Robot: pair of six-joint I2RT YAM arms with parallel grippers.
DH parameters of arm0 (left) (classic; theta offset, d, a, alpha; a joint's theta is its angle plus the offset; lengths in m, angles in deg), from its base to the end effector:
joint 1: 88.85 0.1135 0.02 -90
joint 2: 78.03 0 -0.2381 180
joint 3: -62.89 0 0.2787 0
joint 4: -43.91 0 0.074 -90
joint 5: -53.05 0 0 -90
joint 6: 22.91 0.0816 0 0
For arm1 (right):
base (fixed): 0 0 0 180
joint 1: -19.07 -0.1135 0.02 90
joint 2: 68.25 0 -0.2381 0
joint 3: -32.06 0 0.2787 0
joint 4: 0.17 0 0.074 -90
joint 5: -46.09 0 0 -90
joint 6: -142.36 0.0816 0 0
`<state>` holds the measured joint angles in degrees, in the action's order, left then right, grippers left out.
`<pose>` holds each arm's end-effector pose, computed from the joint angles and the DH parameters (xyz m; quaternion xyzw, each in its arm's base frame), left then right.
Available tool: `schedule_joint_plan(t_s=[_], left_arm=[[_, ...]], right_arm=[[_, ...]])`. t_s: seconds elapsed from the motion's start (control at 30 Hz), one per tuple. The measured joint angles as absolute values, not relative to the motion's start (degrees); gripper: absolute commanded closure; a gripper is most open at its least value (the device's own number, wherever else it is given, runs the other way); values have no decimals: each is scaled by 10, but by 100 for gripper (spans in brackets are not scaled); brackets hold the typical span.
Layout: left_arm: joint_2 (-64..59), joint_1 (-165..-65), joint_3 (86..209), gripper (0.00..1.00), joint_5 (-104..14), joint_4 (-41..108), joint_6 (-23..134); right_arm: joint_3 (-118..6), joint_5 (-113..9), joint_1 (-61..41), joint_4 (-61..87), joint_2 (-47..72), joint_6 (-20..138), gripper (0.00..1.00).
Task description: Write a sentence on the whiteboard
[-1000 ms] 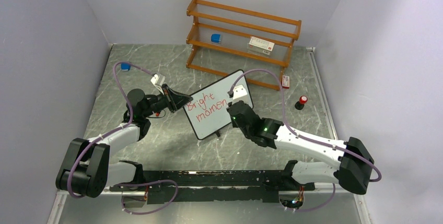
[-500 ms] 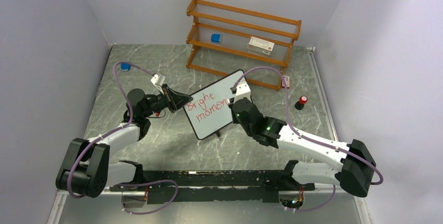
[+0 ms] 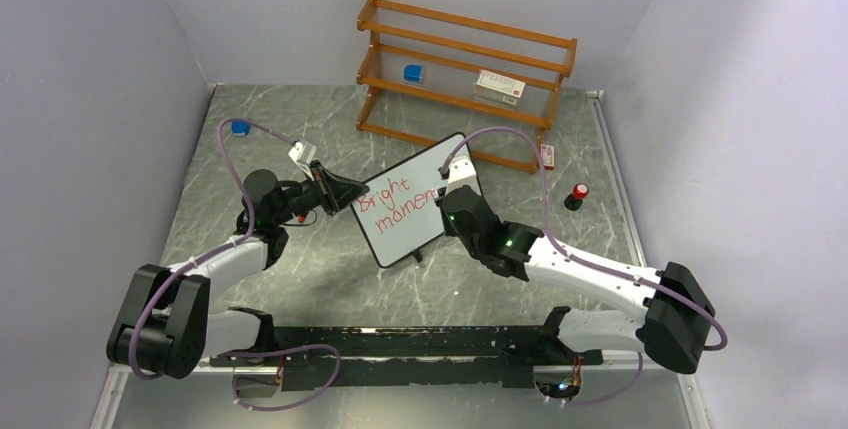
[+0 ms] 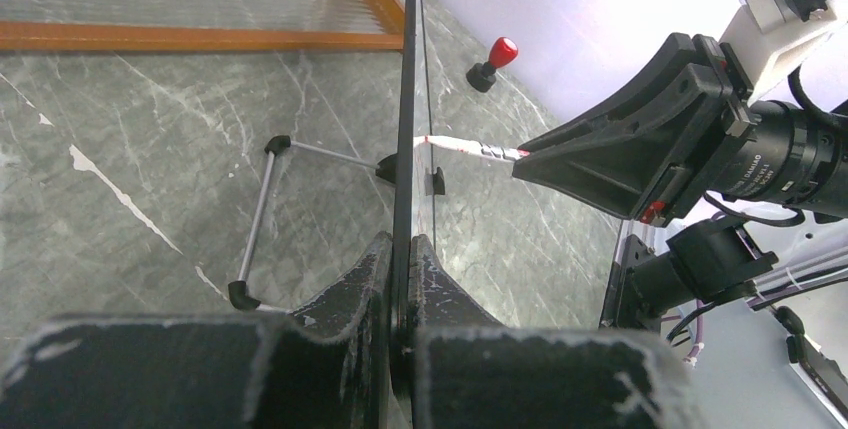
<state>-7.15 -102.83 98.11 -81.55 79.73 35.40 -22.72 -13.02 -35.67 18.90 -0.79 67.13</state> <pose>0.2778 -0.1282 0.1764 0.1649 0.6869 -0.5012 0.4998 0.2207 0.2396 0.1964 -0.1660 0.8356 0.0763 0.5181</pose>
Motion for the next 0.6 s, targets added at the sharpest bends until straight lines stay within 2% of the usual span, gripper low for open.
schedule_joint_plan(t_s=[0.6], left_arm=[[-72, -1028, 982, 95, -816, 796, 354]], right_arm=[[-227, -127, -342, 187, -17, 671, 100]])
